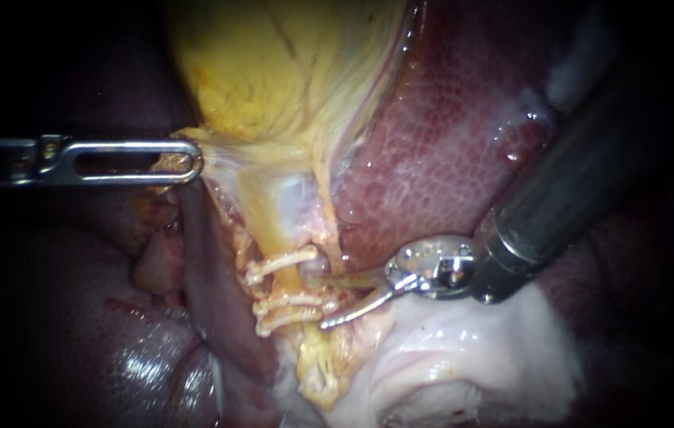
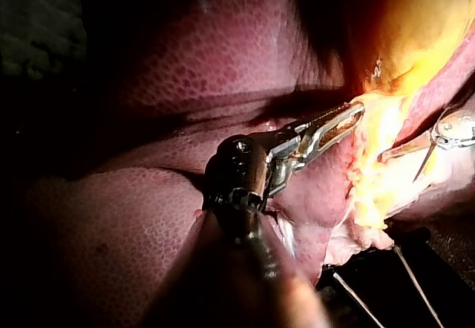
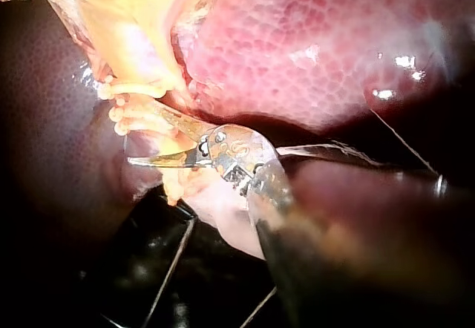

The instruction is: Go to the cutting position left tube

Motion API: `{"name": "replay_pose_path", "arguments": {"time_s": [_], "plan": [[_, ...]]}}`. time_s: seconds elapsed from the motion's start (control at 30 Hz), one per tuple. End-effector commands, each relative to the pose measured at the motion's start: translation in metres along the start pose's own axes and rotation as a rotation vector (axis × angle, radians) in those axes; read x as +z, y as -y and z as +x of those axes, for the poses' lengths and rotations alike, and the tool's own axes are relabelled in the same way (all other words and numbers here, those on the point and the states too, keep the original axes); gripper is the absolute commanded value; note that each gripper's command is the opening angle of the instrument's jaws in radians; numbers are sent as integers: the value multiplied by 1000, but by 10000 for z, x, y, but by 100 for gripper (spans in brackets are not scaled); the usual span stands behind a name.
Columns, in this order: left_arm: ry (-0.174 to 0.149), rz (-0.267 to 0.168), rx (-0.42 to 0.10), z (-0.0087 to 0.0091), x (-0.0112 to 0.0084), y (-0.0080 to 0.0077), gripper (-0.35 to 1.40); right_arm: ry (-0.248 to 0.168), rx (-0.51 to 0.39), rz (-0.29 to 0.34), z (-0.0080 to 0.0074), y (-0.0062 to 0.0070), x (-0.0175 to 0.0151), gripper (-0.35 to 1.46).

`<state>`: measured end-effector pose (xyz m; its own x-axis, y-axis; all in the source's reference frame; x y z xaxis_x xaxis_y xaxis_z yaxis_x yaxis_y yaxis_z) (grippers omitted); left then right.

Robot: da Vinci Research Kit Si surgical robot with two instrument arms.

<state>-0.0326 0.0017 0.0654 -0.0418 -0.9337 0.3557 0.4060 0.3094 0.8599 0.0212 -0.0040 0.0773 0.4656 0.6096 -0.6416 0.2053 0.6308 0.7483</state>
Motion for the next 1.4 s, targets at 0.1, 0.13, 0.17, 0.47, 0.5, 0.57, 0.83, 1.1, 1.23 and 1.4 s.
{"name": "replay_pose_path", "arguments": {"time_s": [0.1, 0.13, 0.17, 0.47, 0.5, 0.57, 0.83, 1.1, 1.23, 1.4], "plan": [[-1, 0, 1, 0, 0, 2, -35, -1, 0, -4, -1, -7, 3, 133], [-1, 0, 1, 1, 1, 3, -35, -2, 6, -5, -1, -9, 4, 135], [-2, 2, 1, 1, 1, 3, -35, -2, 6, -5, -1, -11, 5, 135], [-4, 5, 1, 2, 2, 6, -35, -1, 14, -12, -7, -24, 24, 135], [-4, 5, 1, 3, 2, 6, -35, 0, 20, -10, -7, -25, 26, 135], [-4, 5, 1, 3, 2, 6, -35, 6, 25, -4, -7, -27, 30, 136], [-3, 5, 2, 4, 4, 5, -35, -41, 18, 95, 1, -26, 37, 133], [-3, 5, 4, 5, 6, -2, -35, -57, 27, 191, 8, -16, 46, 126], [-2, 4, 6, 7, 11, -8, -35, -45, 32, 222, 8, -11, 50, 123], [0, 3, 8, 10, 17, -13, -35, -29, 40, 244, 3, -8, 61, 121]]}}
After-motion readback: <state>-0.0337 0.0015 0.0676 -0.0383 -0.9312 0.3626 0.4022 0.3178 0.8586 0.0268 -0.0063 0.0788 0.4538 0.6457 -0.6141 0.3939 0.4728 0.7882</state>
